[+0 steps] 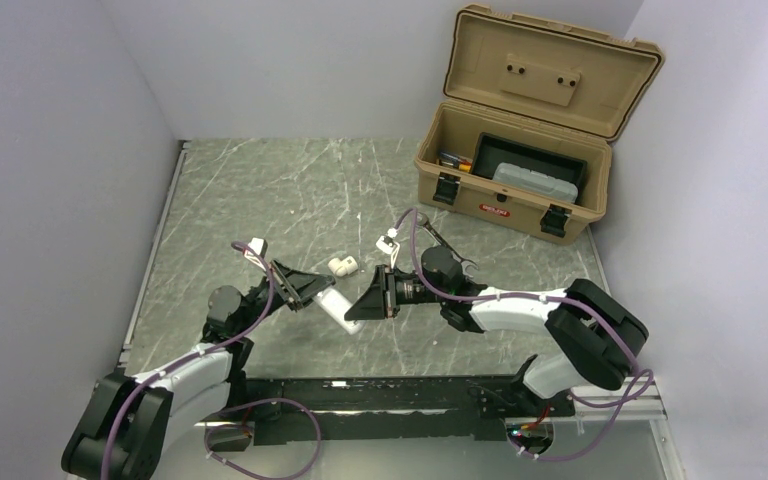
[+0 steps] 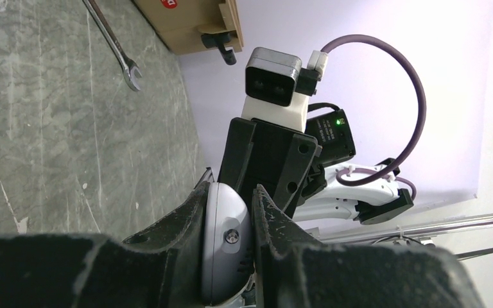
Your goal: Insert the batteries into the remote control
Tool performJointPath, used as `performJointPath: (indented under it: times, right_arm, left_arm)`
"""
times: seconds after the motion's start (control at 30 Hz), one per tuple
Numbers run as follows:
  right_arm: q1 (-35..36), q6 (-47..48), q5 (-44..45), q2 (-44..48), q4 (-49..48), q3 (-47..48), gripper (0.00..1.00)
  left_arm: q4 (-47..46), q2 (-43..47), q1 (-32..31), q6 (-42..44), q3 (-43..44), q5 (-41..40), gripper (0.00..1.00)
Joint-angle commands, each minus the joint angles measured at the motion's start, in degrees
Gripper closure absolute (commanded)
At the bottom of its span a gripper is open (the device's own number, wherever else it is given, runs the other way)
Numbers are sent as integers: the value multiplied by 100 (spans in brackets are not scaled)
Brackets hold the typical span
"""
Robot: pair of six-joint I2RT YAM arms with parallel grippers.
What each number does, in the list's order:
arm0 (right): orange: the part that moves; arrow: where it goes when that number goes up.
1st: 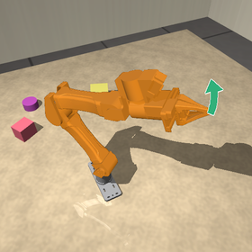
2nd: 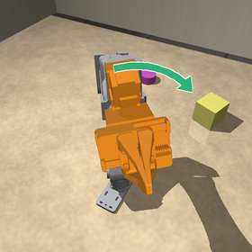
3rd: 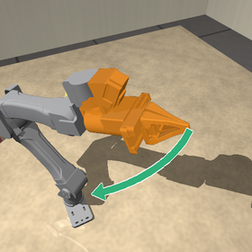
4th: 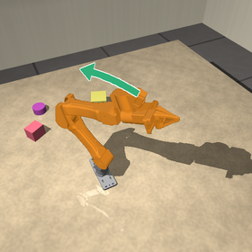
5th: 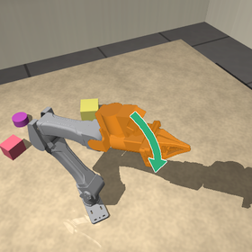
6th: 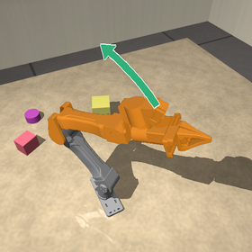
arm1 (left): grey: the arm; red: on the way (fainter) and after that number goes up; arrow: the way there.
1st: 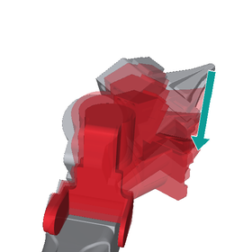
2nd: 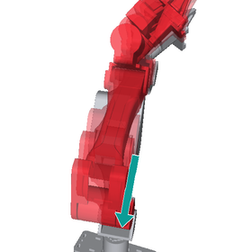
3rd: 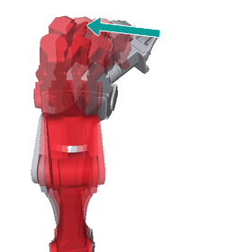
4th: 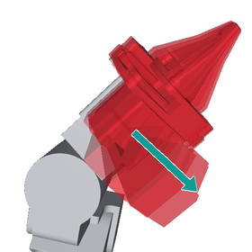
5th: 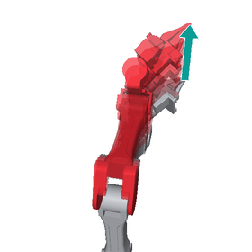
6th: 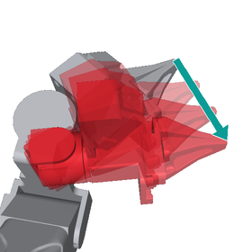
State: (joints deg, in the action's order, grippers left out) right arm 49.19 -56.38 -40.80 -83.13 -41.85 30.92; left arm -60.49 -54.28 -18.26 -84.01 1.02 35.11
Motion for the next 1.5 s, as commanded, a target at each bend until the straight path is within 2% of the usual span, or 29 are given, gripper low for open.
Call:
performJointPath:
  times: [0.0, 0.23, 0.37, 0.4, 0.57, 0.8, 0.93, 1.07, 1.3, 1.47]
  right_arm:
    - [56, 75, -75, -26, -350, 225, 79]
    - [93, 84, -87, -84, -388, 320, 84]
    - [95, 106, -110, -50, -388, 368, 98]
    - [99, 128, -114, -20, -373, 375, 100]
    - [133, 336, 90, 295, -129, 320, 100]
    - [128, 265, 201, 493, -179, 180, 100]
    - [131, 253, 265, 570, -167, 114, 100]
    - [139, 431, 428, 760, 264, 93, 100]
    - [102, 714, 853, 1242, 1016, -51, 100]
    - [43, 1146, 1669, 1842, 2240, -67, 100]
  left_arm:
    - [-468, -30, -18, -132, 96, 39, 100]
    - [-368, 23, -20, -75, 83, 31, 100]
    - [-299, 2, -20, 12, 83, 35, 100]
    - [-317, -7, -20, 30, 75, 45, 97]
    - [-326, -8, -20, 63, 31, 23, 64]
    - [-109, 79, -20, 155, 90, -11, 40]
    - [28, 116, -20, 198, 118, -18, 14]
    - [171, 191, -17, 246, 117, -72, 1]
    - [678, 440, 34, 398, 203, -110, 1]
    - [1450, 780, 264, 691, 329, -57, 1]
